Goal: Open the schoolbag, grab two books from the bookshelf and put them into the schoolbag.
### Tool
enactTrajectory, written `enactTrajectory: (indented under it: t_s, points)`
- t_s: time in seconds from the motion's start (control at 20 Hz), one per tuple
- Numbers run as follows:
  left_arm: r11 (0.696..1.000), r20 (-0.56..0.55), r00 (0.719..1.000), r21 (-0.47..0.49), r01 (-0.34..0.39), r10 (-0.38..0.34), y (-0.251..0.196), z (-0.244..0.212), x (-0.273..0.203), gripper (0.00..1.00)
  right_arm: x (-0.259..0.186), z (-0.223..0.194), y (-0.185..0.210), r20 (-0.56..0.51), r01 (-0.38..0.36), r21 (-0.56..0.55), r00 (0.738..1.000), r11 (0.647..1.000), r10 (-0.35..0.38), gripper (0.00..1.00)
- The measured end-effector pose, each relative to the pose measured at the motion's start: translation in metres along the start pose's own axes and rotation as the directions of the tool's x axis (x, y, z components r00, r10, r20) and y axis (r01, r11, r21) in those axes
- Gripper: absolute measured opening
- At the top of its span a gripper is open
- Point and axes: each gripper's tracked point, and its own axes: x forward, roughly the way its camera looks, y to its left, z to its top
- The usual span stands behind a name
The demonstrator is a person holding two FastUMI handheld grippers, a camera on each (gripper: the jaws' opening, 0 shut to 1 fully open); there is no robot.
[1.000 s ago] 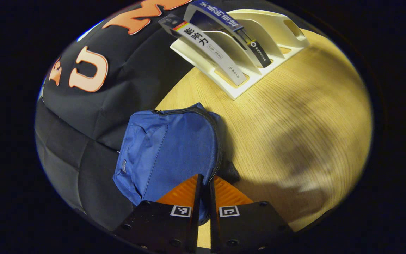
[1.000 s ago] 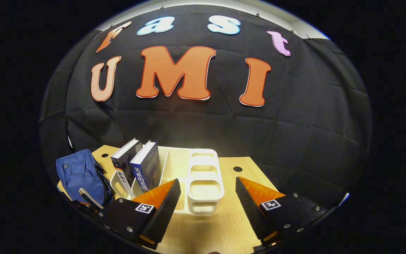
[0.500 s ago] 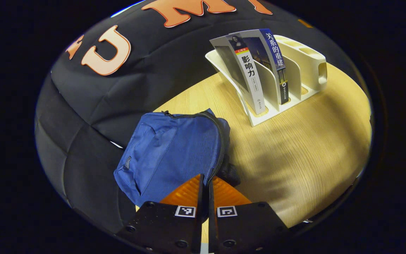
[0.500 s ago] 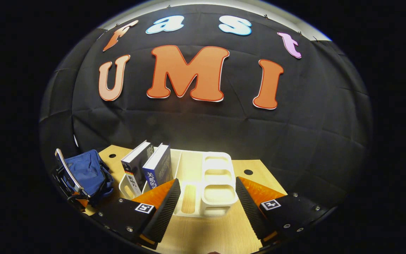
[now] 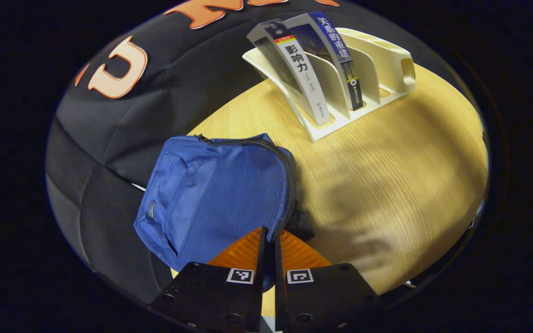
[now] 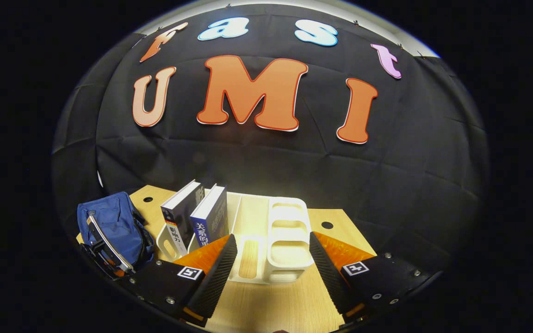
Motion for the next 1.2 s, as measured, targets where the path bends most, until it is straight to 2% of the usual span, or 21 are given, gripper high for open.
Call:
enactTrajectory:
  t_s: [0.25,0.5,0.6,0.65,0.8,1.0,1.2]
  points:
    - [0.996,-0.013,0.999,0.089,-0.028,0.03,-0.004,-0.003,0.002,0.17,-0.001,-0.005,-0.006,-0.014,0.014,-0.017,1.0,1.0,-0.014,0.94]
    - [0.993,0.012,0.998,0.108,-0.055,0.054,-0.004,0.005,-0.006,0.19,-0.002,-0.01,-0.003,-0.026,0.007,-0.034,1.0,0.999,-0.008,0.94]
    - [0.996,0.001,0.999,0.081,-0.048,0.048,-0.004,0.002,-0.005,0.19,-0.003,-0.01,-0.001,-0.03,-0.002,-0.039,1.0,0.999,0.0,0.94]
    - [0.997,-0.008,0.999,0.066,-0.049,0.05,-0.003,0.0,-0.006,0.13,-0.004,-0.011,-0.001,-0.028,-0.003,-0.043,1.0,0.999,0.002,0.94]
    - [0.999,0.014,0.999,0.019,-0.048,0.048,0.007,0.008,-0.014,0.06,-0.004,-0.009,-0.001,-0.022,-0.009,-0.046,1.0,0.999,0.008,0.94]
    - [0.998,0.073,0.997,-0.058,-0.025,0.03,0.029,0.032,-0.037,0.04,-0.005,-0.007,-0.002,-0.025,-0.016,-0.037,1.0,0.999,0.015,0.94]
    - [0.986,0.144,0.99,-0.166,0.008,0.016,0.066,0.057,-0.07,0.02,-0.004,0.005,0.014,-0.027,-0.07,-0.012,0.997,0.998,0.069,0.94]
